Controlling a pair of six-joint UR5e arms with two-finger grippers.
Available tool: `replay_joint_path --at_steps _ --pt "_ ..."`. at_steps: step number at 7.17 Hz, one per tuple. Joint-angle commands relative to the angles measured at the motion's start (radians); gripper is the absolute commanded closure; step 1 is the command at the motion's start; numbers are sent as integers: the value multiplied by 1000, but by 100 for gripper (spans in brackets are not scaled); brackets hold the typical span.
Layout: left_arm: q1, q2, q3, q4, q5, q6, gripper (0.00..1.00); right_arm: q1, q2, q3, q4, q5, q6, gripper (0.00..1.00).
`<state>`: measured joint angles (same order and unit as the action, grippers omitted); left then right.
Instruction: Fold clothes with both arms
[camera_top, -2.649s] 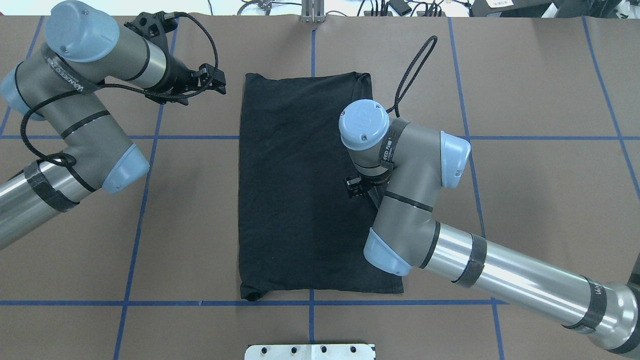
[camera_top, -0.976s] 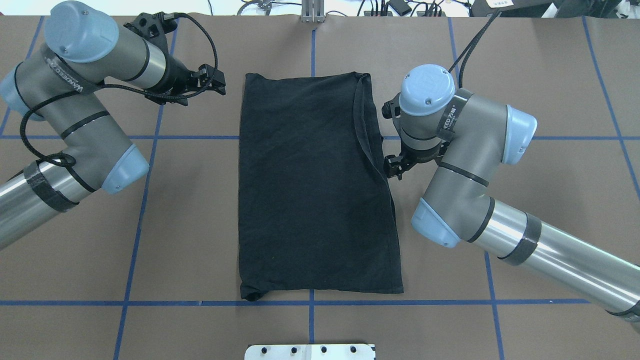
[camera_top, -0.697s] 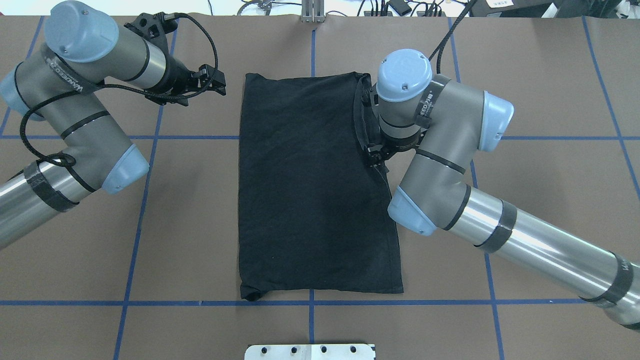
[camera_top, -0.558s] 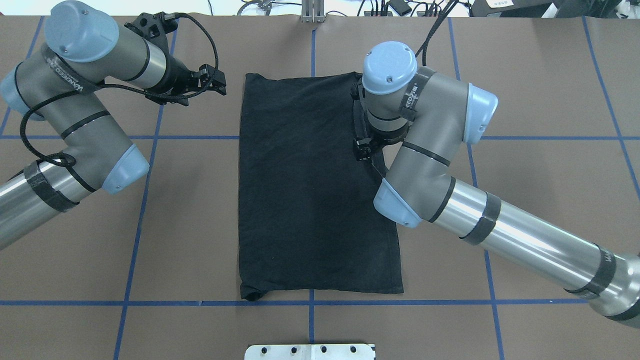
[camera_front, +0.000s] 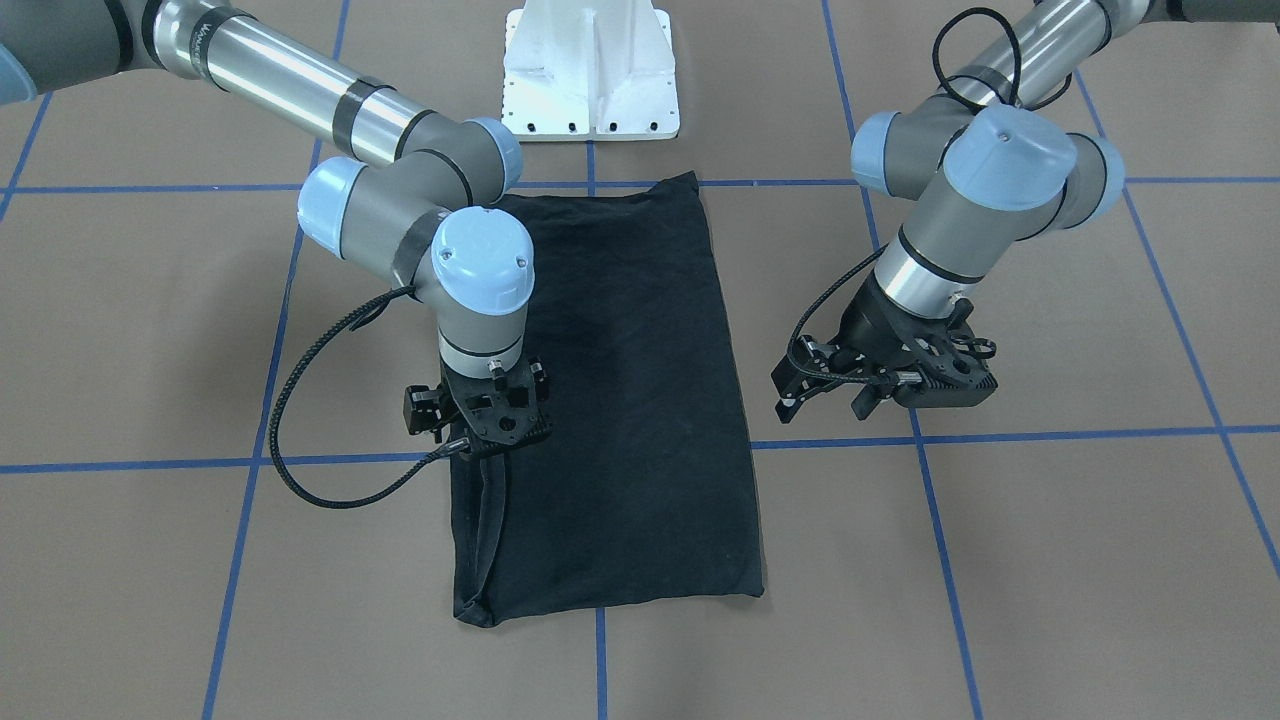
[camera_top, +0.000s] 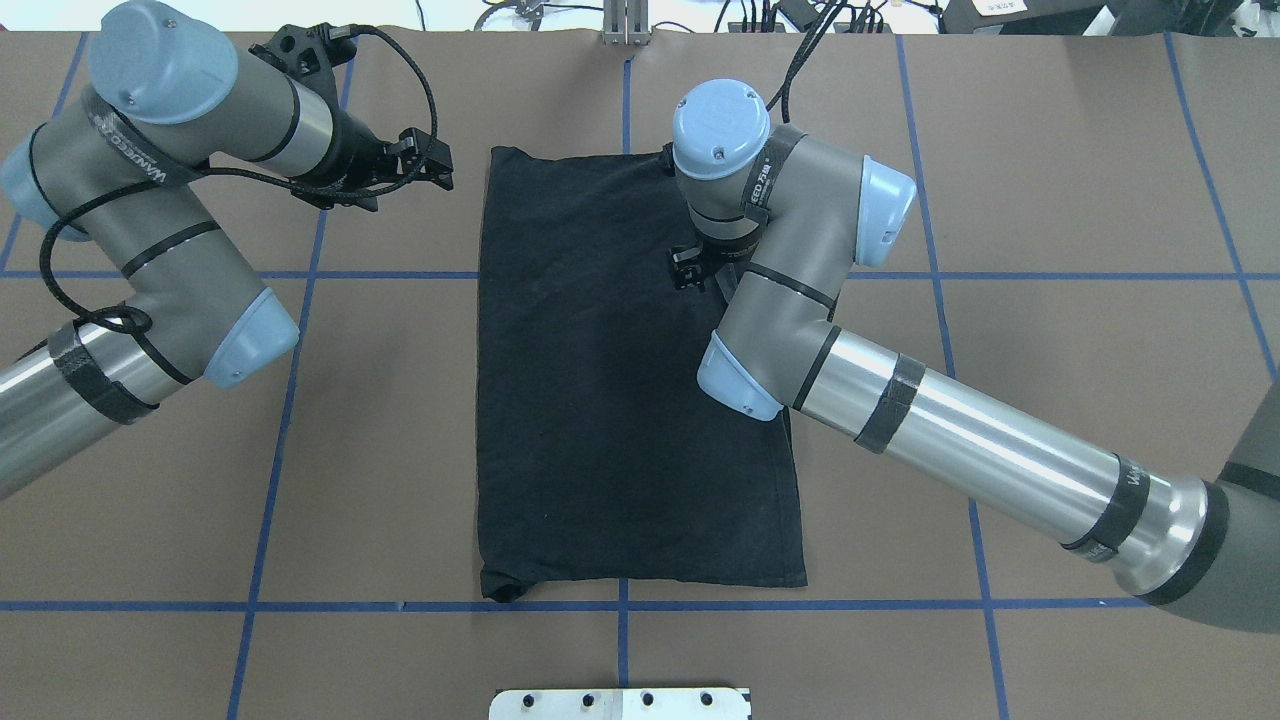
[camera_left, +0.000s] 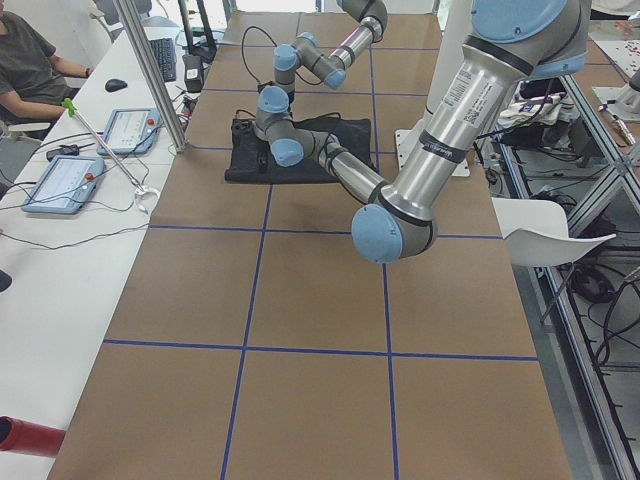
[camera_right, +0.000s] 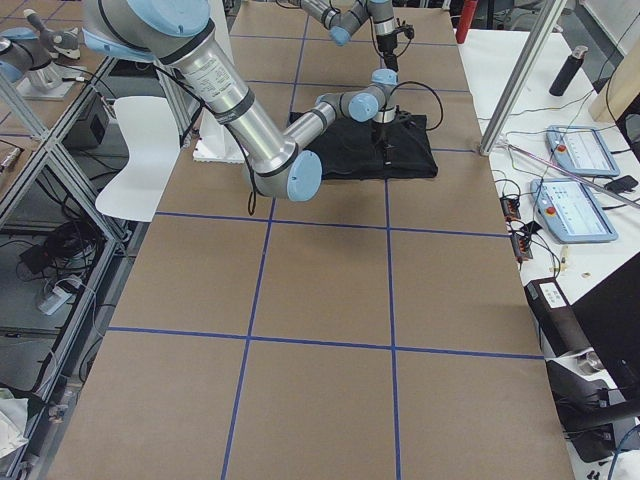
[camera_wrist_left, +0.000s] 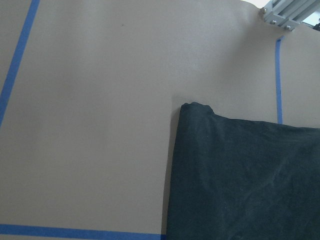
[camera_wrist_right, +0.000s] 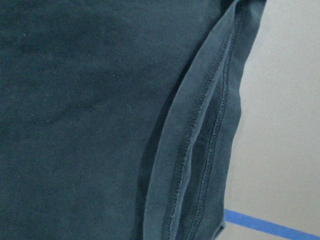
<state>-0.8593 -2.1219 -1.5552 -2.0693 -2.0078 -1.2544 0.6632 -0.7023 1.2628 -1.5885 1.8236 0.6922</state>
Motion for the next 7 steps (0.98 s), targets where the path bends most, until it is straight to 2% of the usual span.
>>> replay_joint_path --at_steps 1,7 --pt "-1 2 1 -2 0 0 0 -1 6 -48 5 -10 -10 0" --pt "-1 0 -6 0 -2 0 0 36 -22 -53 -2 -14 -86 0"
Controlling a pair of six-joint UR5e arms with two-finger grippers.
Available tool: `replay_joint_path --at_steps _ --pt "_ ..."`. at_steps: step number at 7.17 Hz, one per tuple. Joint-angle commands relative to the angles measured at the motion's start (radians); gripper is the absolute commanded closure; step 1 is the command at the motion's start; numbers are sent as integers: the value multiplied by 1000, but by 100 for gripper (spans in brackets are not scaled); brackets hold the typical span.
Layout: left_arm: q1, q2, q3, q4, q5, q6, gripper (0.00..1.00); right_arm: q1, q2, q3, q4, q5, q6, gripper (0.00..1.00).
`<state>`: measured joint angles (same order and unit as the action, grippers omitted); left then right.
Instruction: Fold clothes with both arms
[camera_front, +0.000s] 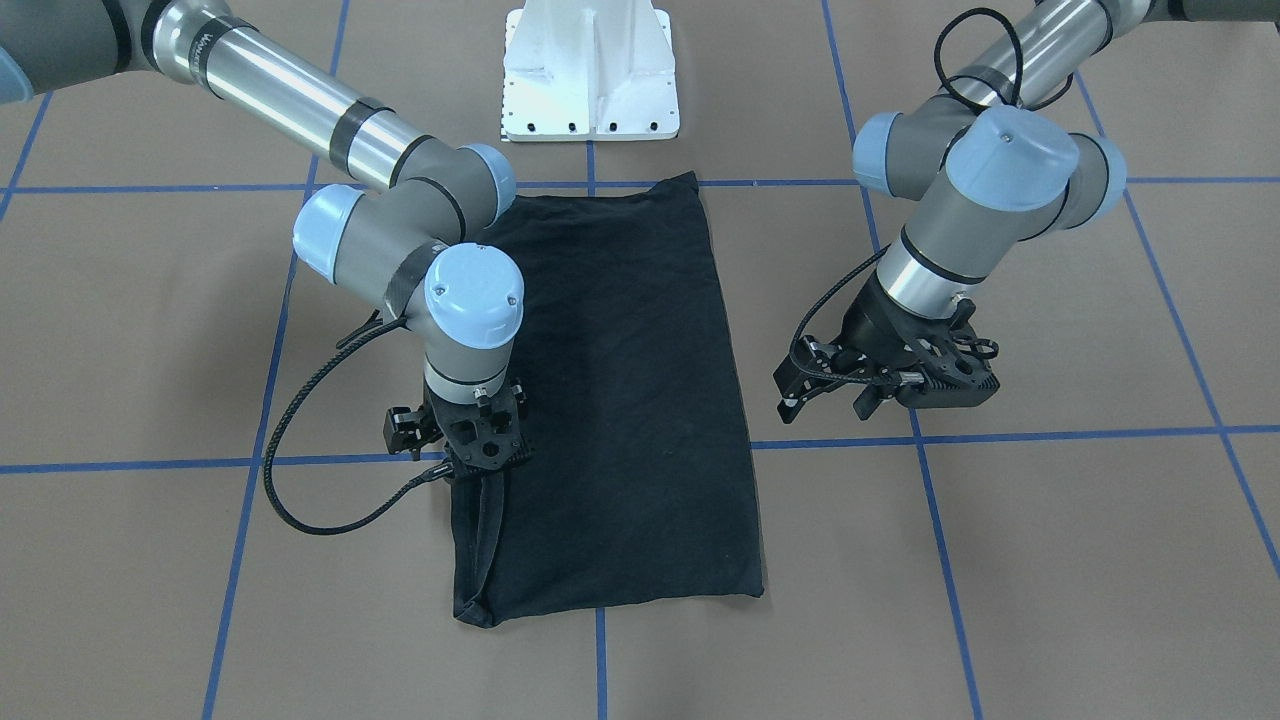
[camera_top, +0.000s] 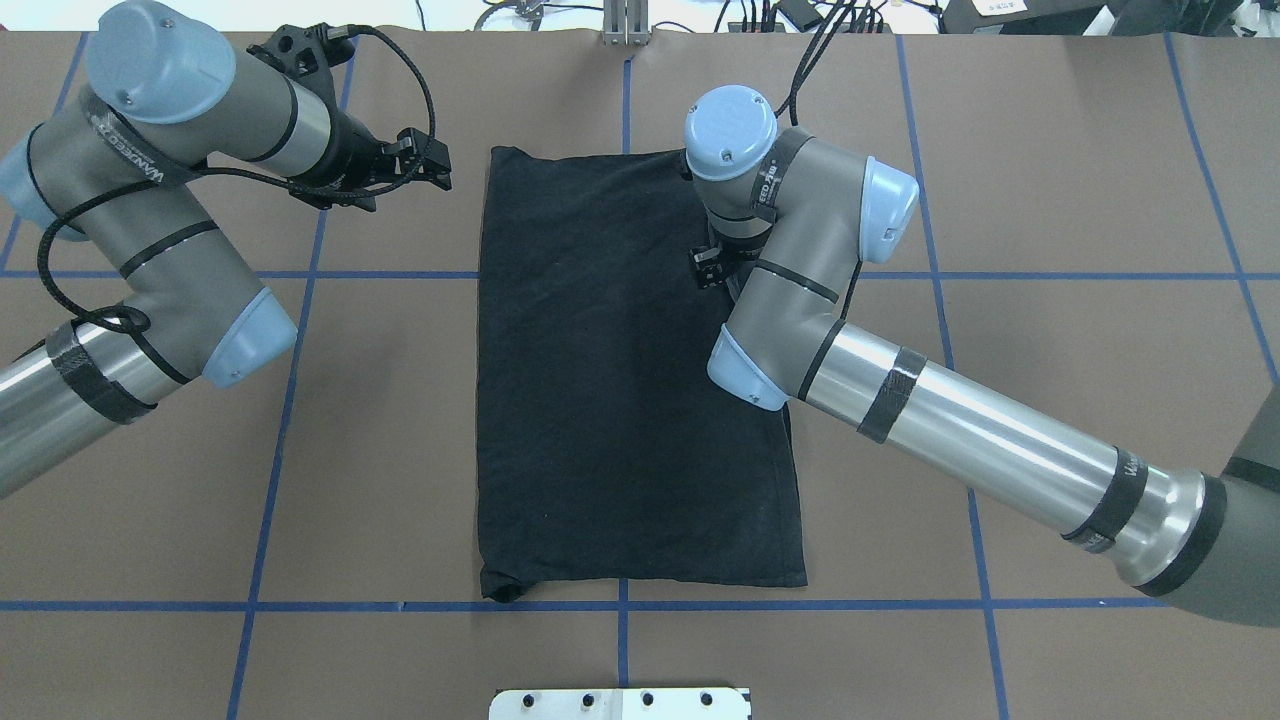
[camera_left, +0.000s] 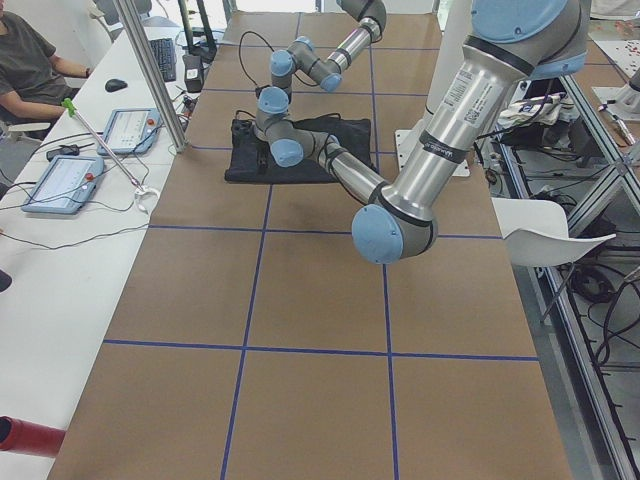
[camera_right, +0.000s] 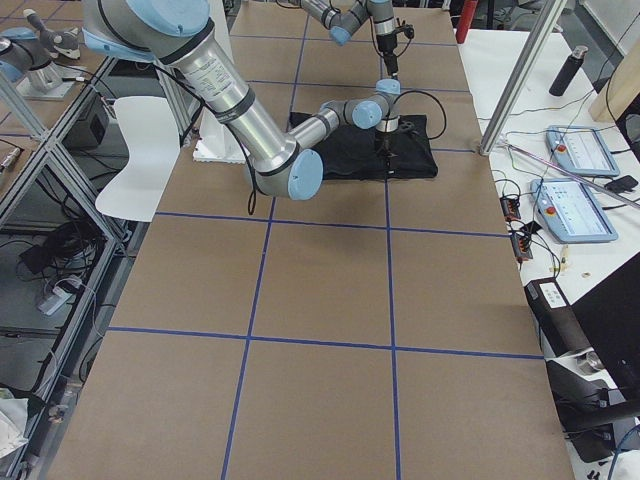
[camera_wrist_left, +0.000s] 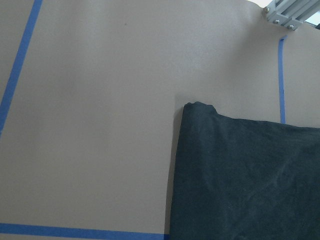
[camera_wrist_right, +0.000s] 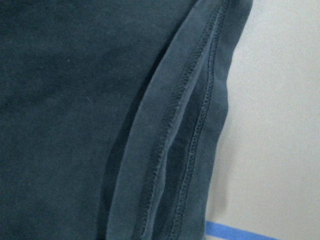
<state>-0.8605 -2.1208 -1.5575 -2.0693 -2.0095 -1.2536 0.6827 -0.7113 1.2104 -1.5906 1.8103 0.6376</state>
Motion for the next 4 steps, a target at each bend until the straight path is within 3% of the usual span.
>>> replay_joint_path --at_steps 1,4 --pt "-2 1 -9 0 -18 -1 0 29 -26 0 1 0 -53 0" --pt "-3 -1 -16 2 -25 -1 0 63 -56 3 4 6 -110 0"
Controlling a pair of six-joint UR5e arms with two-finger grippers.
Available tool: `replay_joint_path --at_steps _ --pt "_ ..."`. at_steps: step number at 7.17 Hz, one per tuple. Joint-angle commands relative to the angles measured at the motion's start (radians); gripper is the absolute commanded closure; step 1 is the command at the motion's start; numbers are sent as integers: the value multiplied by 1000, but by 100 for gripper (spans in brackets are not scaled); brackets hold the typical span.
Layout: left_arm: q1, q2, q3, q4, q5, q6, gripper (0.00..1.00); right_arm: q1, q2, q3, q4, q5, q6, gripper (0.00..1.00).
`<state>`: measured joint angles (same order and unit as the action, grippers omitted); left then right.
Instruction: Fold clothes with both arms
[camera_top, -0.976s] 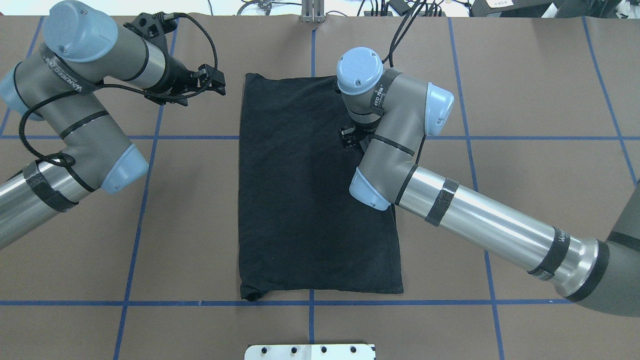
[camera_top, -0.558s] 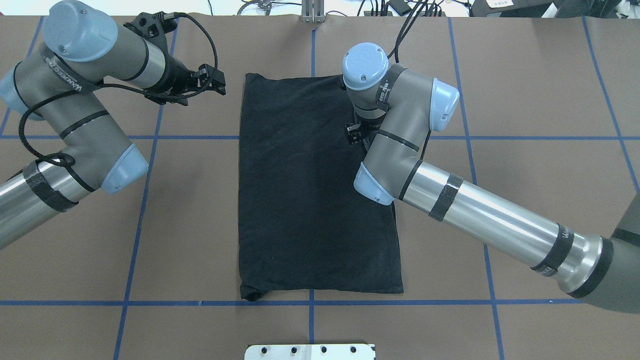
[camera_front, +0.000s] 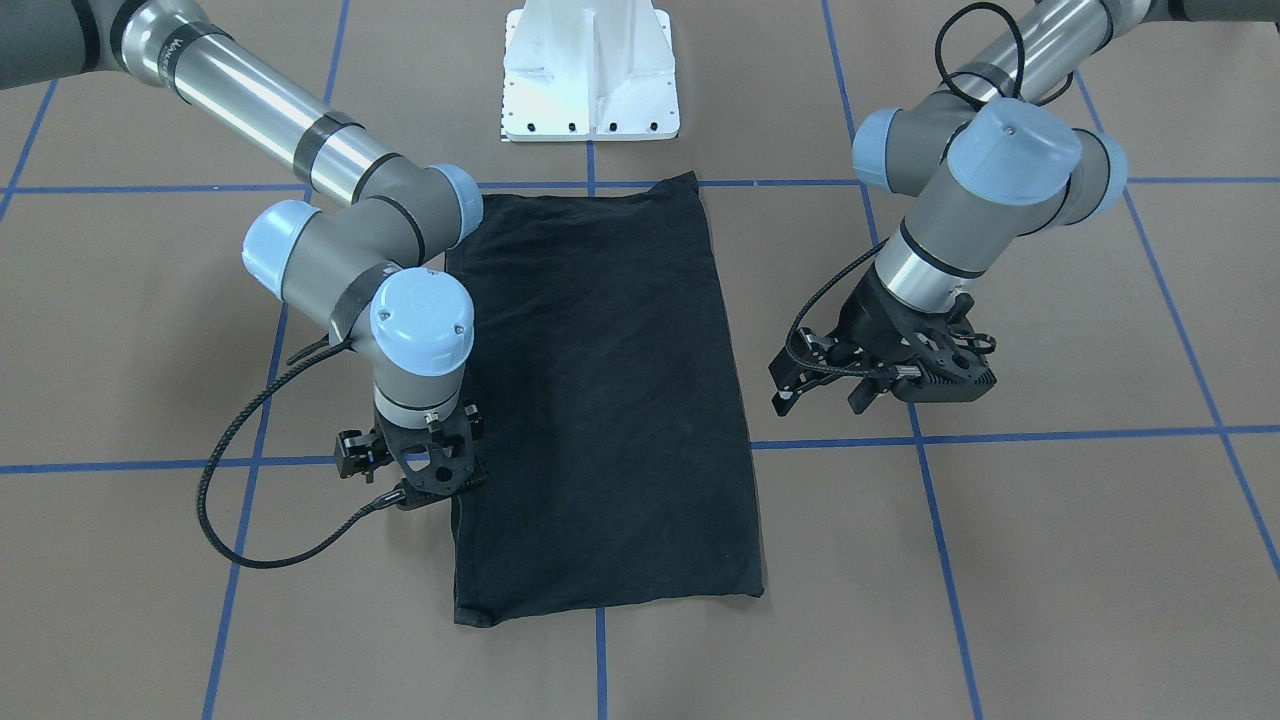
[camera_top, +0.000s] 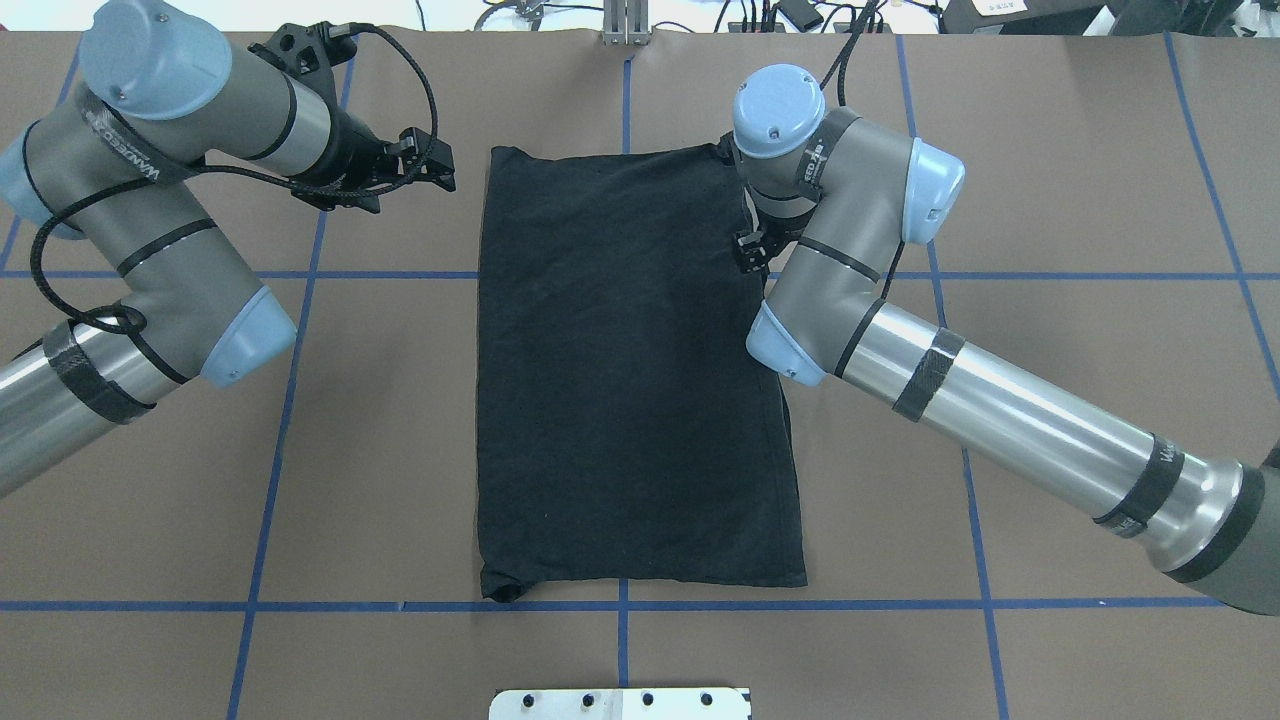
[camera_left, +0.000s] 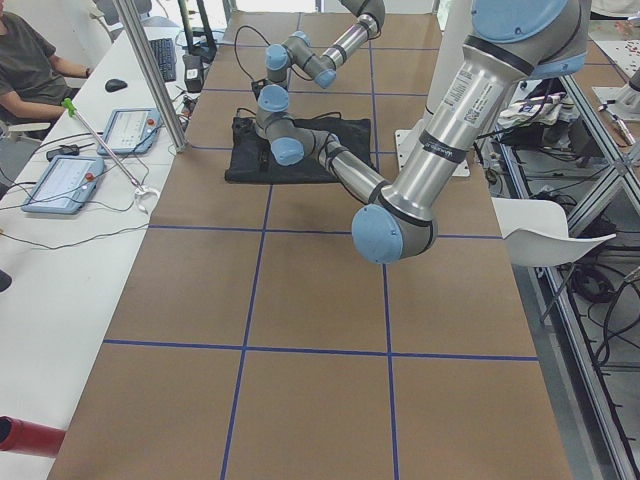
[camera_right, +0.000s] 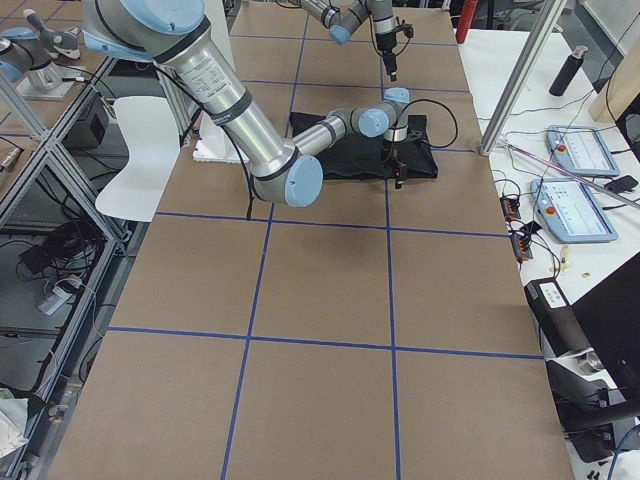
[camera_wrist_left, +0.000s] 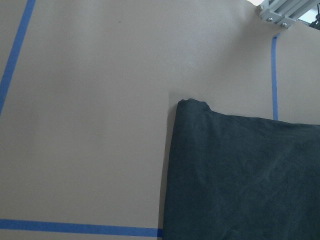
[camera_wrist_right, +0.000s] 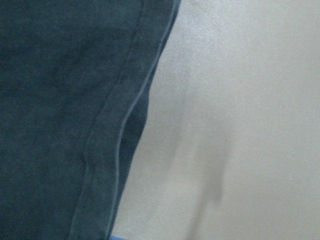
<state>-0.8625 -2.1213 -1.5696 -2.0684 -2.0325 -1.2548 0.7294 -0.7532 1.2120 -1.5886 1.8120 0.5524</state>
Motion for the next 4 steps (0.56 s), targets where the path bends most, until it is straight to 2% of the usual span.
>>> replay_joint_path --at_steps 1,2,4 --pt "-1 1 -4 1 -2 0 0 36 -11 14 -2 21 -32 0" --pt "-1 1 -10 1 -2 0 0 50 -11 47 -1 88 -28 0" --pt "3 39 -52 -13 -3 -5 0 50 -75 233 1 209 118 0"
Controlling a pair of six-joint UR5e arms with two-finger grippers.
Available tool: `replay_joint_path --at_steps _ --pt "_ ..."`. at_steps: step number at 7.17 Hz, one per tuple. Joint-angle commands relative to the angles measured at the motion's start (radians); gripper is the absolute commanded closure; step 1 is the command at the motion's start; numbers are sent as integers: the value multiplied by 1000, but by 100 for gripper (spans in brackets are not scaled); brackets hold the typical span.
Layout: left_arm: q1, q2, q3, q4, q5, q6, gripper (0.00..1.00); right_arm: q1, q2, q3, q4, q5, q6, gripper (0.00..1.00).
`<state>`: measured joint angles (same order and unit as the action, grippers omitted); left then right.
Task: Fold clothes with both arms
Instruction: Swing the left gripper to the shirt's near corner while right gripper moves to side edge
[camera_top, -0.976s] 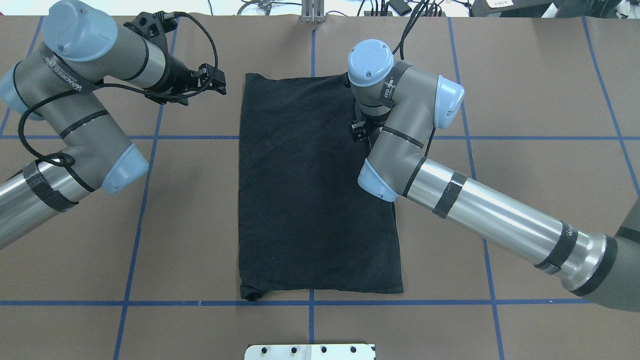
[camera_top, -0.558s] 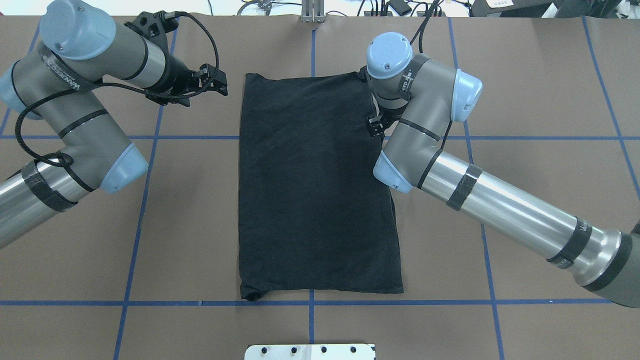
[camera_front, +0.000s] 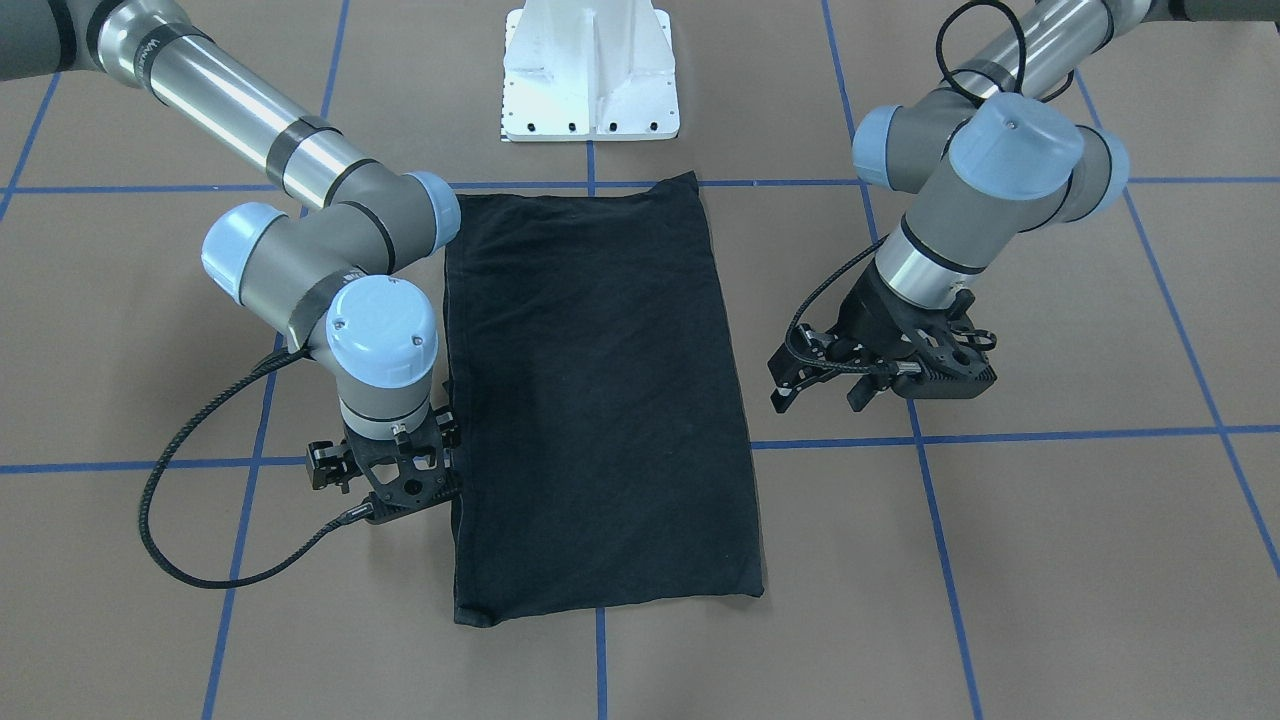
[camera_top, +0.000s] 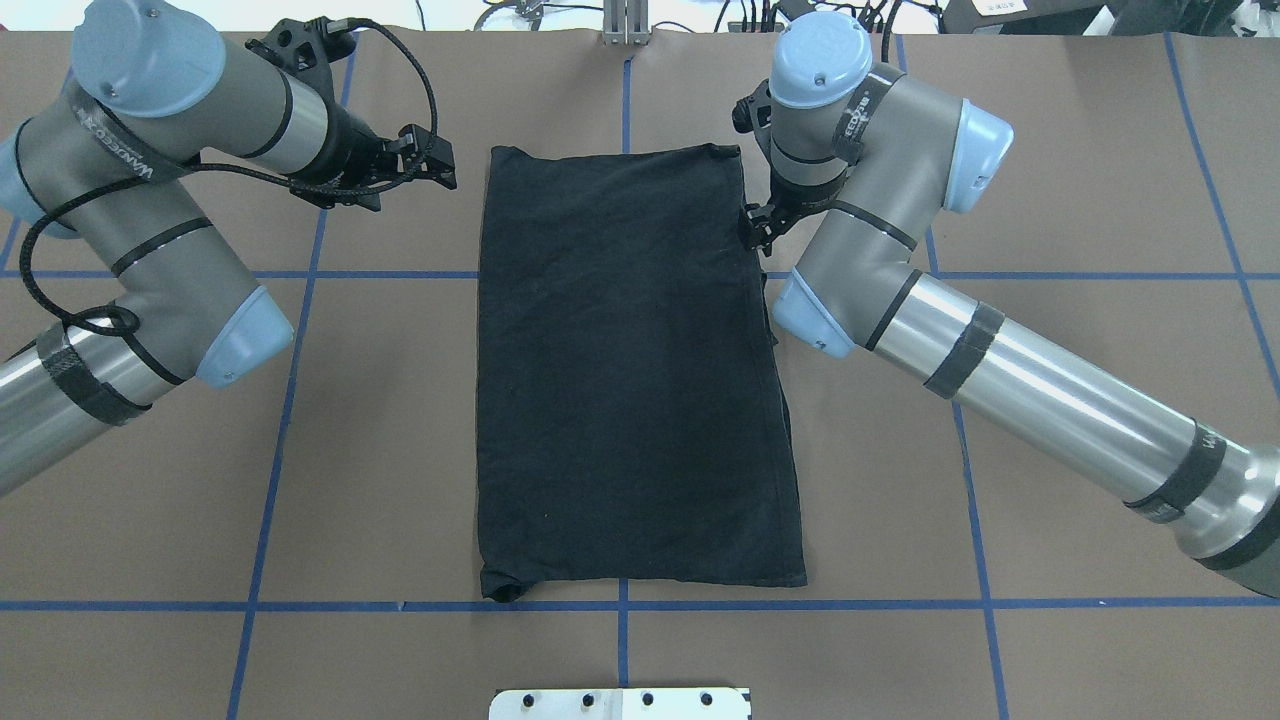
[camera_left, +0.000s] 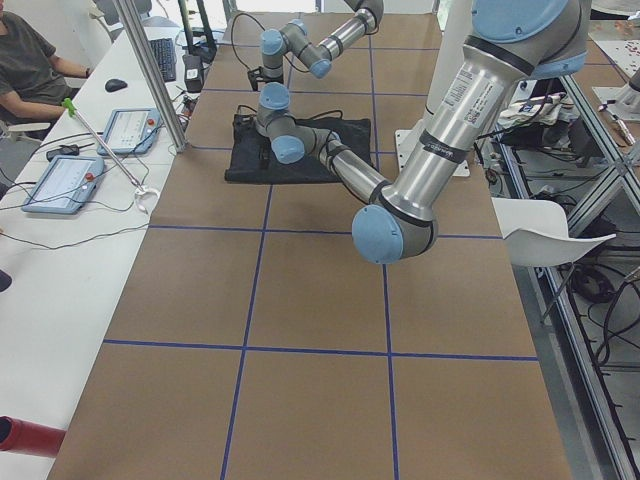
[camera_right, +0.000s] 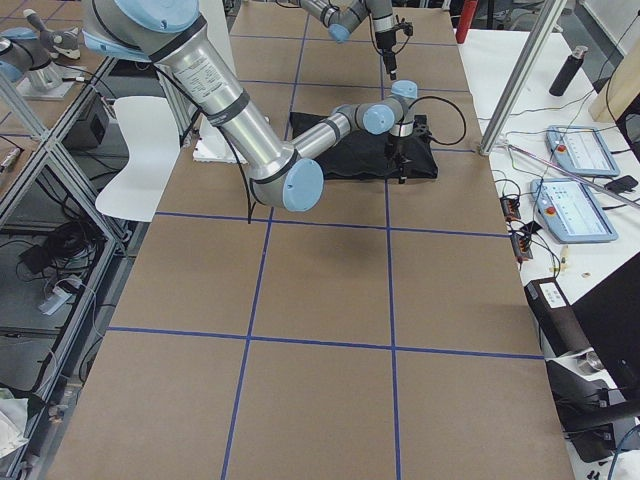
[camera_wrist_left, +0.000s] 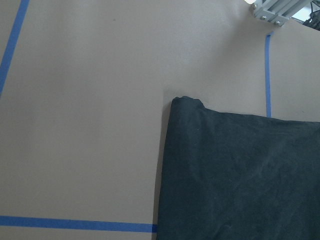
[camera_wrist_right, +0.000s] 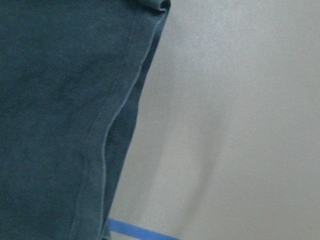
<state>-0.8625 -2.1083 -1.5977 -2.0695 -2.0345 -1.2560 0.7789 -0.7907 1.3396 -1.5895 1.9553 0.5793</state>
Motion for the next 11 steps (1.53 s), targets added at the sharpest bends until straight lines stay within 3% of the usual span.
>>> replay_joint_path --at_steps 1,3,5,7,8,11 --pt "8 57 -62 -49 -6 -14 0 -1 -68 184 2 111 158 0" --pt "55 112 -74 -172 -49 -122 0 -13 -181 358 14 142 299 0" --pt "173 180 -87 -329 -35 -318 0 -49 -266 441 159 146 486 0" --pt "293 259 -175 -333 28 -413 0 -79 -399 443 496 149 641 0" --pt "357 290 -197 -334 61 -471 0 -79 -424 444 561 155 683 0" --pt "515 291 -199 -360 142 -617 0 -81 -417 458 563 180 721 0"
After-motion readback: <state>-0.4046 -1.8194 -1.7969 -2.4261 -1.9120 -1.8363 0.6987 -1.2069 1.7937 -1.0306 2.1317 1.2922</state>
